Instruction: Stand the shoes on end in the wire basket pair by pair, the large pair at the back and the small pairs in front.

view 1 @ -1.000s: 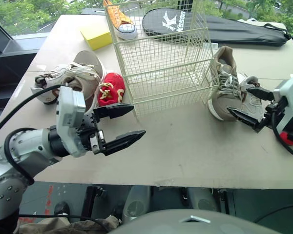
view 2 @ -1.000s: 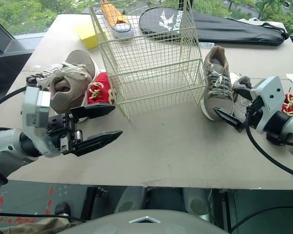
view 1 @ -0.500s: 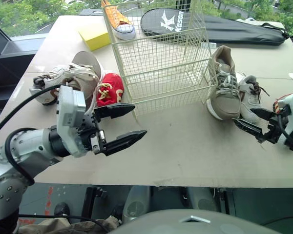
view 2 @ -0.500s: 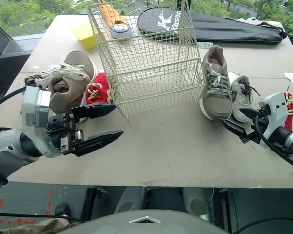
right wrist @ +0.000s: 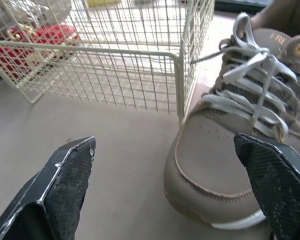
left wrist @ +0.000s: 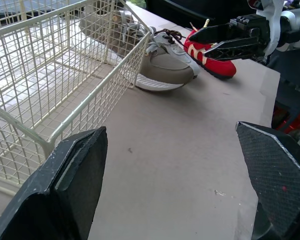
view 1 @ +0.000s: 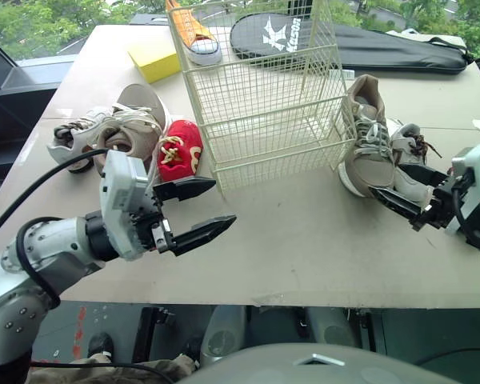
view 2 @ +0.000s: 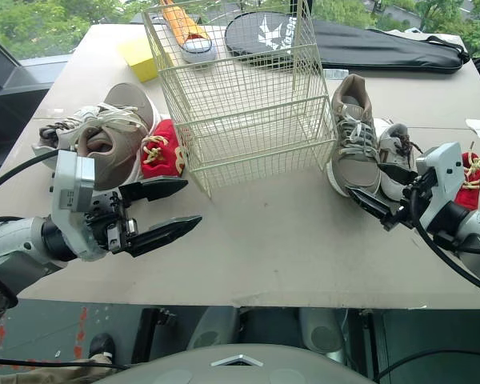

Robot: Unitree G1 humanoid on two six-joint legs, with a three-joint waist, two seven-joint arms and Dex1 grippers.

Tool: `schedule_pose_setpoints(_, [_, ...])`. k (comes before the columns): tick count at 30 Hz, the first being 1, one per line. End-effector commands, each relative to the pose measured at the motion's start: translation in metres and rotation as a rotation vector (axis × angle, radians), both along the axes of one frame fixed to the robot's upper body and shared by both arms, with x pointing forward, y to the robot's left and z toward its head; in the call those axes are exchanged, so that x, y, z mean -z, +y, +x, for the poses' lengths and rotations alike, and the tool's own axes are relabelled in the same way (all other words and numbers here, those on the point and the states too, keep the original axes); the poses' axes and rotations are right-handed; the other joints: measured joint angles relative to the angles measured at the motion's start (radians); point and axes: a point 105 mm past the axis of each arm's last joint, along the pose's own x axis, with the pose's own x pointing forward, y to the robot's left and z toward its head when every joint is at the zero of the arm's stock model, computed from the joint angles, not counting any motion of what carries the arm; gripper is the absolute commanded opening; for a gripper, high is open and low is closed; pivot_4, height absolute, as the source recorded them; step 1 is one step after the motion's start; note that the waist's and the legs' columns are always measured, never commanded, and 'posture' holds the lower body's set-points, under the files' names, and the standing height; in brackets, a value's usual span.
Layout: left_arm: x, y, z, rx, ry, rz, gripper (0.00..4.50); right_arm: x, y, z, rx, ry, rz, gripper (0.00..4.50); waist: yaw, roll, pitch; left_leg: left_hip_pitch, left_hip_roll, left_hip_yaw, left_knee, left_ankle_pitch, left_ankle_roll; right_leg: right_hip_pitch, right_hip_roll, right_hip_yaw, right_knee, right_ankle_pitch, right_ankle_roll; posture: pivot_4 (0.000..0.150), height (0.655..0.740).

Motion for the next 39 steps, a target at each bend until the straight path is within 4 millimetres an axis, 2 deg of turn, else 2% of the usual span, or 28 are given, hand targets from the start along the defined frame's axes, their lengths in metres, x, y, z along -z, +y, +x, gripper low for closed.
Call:
schedule_pose_setpoints(1, [0.0,0.014,0.006,-0.096,-0.027,0.001,4.47,-0.019,0.02,-0.009,-0.1,-0.105,0.017,4.45,-0.003,0.0,0.0,0.0,0.0,0.0,0.0,0.0,0.0,0.0,0.0,0.0,0.0,0.0,0.0,0.15,0.74])
schedule_pose_setpoints(4, [0.004,0.04,0.015,-0.268,-0.031,-0.025,4.47,-0.031,0.036,-0.023,-0.205,-0.198,0.022,4.45,-0.006,0.0,0.0,0.0,0.0,0.0,0.0,0.0,0.0,0.0,0.0,0.0,0.0,0.0,0.0,0.15,0.74])
schedule_pose_setpoints(8, [0.007,0.113,0.028,-0.689,-0.107,0.063,4.47,-0.046,0.064,-0.043,-0.44,-0.282,0.031,4.45,-0.01,0.0,0.0,0.0,0.001,-0.001,0.0,0.0,0.0,0.0,0.0,-0.001,0.0,0.0,0.0,0.15,0.74])
schedule_pose_setpoints(9, [0.008,0.125,0.028,-0.759,-0.123,0.102,4.47,-0.051,0.068,-0.045,-0.476,-0.302,0.037,4.45,-0.01,0.0,0.0,0.0,0.001,-0.001,0.0,0.0,0.0,0.0,0.0,-0.001,0.0,0.0,0.0,0.15,0.74])
schedule_pose_setpoints(12, [0.012,0.14,0.024,-0.885,-0.099,0.124,4.47,-0.056,0.075,-0.049,-0.561,-0.336,0.008,4.45,-0.006,-0.001,0.0,0.001,0.0,-0.001,0.0,0.0,0.0,0.0,-0.001,-0.001,0.0,0.0,0.0,0.15,0.74])
schedule_pose_setpoints(14, [0.023,0.152,0.017,-0.996,-0.035,0.194,4.47,-0.057,0.078,-0.052,-0.62,-0.356,-0.016,4.45,-0.004,-0.002,-0.001,0.0,0.001,-0.002,0.0,0.0,0.0,0.0,-0.002,-0.001,-0.001,0.0,0.0,0.15,0.74])
schedule_pose_setpoints(17, [0.023,0.152,0.02,-1.0,-0.044,0.221,4.47,-0.057,0.08,-0.051,-0.655,-0.372,-0.023,4.45,-0.003,-0.003,-0.001,-0.002,0.001,-0.004,0.0,0.0,0.0,0.0,-0.002,-0.003,-0.003,0.0,0.0,0.15,0.74])
schedule_pose_setpoints(24, [0.018,0.145,0.045,-1.033,-0.065,0.174,4.47,-0.051,0.076,-0.048,-0.655,-0.366,-0.026,4.45,0.013,-0.002,-0.001,-0.002,0.0,-0.005,0.0,0.0,0.0,0.0,-0.002,-0.004,-0.002,0.0,0.0,0.15,0.74])
schedule_pose_setpoints(32, [0.032,0.134,0.073,-1.059,-0.047,0.173,4.47,-0.044,0.071,-0.048,-0.622,-0.365,-0.038,4.45,0.015,-0.003,-0.001,-0.002,0.0,-0.005,0.0,0.0,0.0,0.0,-0.002,-0.004,-0.001,0.0,0.0,0.15,0.74])
schedule_pose_setpoints(35, [0.035,0.141,0.076,-1.111,-0.047,0.159,3.68,-0.043,0.069,-0.05,-0.607,-0.365,-0.043,4.5,0.016,-0.002,-0.001,-0.001,0.0,-0.005,0.0,0.0,0.0,0.0,-0.002,-0.004,-0.001,0.0,0.0,0.15,0.74])
schedule_pose_setpoints(39, [0.039,0.133,0.079,-1.089,-0.048,0.144,2.19,-0.041,0.07,-0.052,-0.599,-0.361,-0.043,4.5,0.017,-0.002,-0.001,-0.001,0.0,-0.005,0.0,0.0,-0.001,0.0,-0.002,-0.004,0.0,0.0,0.0,0.15,0.74])
